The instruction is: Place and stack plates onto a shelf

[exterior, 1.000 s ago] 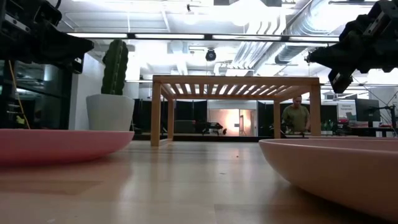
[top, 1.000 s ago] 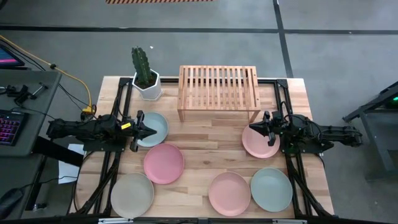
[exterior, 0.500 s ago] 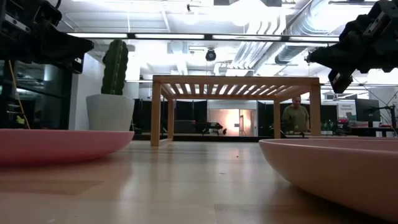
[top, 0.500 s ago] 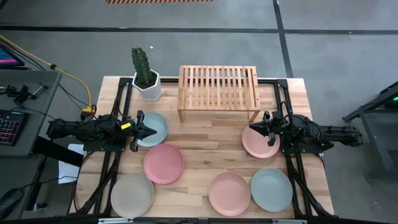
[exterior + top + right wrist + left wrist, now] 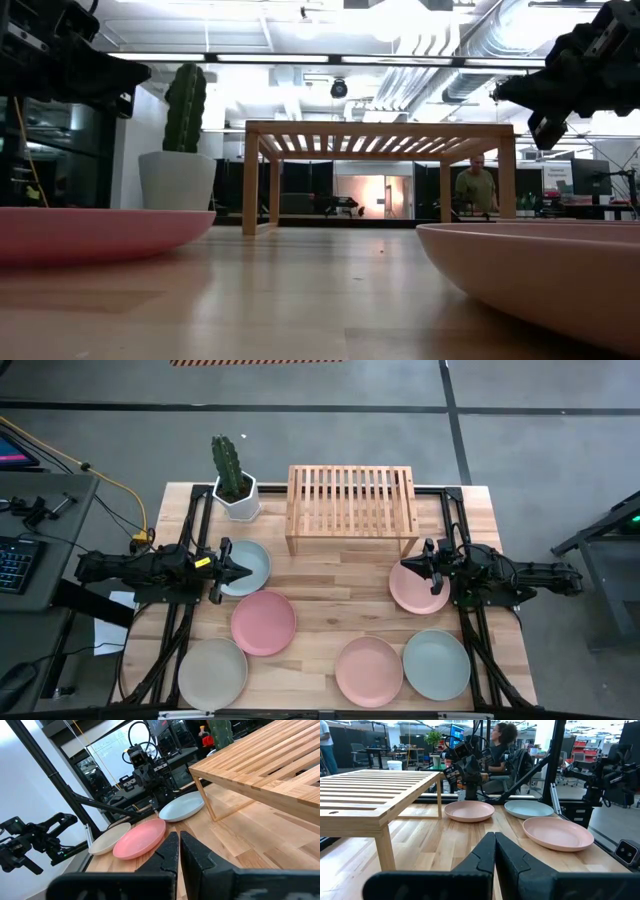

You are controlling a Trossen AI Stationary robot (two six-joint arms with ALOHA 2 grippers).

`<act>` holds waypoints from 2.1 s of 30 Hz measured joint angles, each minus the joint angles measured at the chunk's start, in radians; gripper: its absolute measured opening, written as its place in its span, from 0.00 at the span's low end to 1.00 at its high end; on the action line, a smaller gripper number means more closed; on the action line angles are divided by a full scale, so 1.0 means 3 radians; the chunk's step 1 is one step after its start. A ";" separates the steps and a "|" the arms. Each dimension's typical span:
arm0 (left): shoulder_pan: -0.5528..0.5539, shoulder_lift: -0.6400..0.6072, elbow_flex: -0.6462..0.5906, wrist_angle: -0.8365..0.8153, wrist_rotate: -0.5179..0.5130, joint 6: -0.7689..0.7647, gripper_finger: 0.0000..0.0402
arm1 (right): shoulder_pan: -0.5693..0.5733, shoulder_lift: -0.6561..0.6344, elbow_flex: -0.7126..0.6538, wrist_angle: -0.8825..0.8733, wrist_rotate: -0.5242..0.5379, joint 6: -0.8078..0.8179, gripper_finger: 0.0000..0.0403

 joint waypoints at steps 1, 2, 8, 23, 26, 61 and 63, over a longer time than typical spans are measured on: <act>0.0000 0.0000 0.0000 0.0000 0.0000 0.0000 0.00 | 0.0001 0.0001 0.0000 0.0000 0.0000 0.0000 0.00; 0.0000 0.0001 0.0000 0.0000 0.0001 0.0000 0.00 | 0.0000 0.0001 0.0000 -0.0001 0.0000 0.0000 0.00; 0.0000 0.0000 0.0001 -0.0001 0.0000 0.0000 0.00 | 0.0001 0.0000 0.0000 0.0000 0.0000 0.0000 0.00; -0.0001 0.0000 0.0001 -0.0001 0.0000 0.0000 0.00 | 0.0001 0.0001 0.0000 0.0058 0.0082 0.0188 0.00; 0.0000 0.0001 0.0000 -0.0001 0.0000 0.0000 0.00 | 0.0000 0.0001 0.0000 0.0251 0.0563 0.0331 0.00; 0.0000 0.0001 0.0001 0.0001 0.0001 0.0000 0.00 | 0.1542 0.4564 0.3677 -0.2705 0.0397 0.1433 0.24; 0.0001 0.0001 0.0001 0.0001 0.0001 0.0000 0.00 | 0.1738 0.4698 0.3675 -0.2813 0.0354 0.1704 0.28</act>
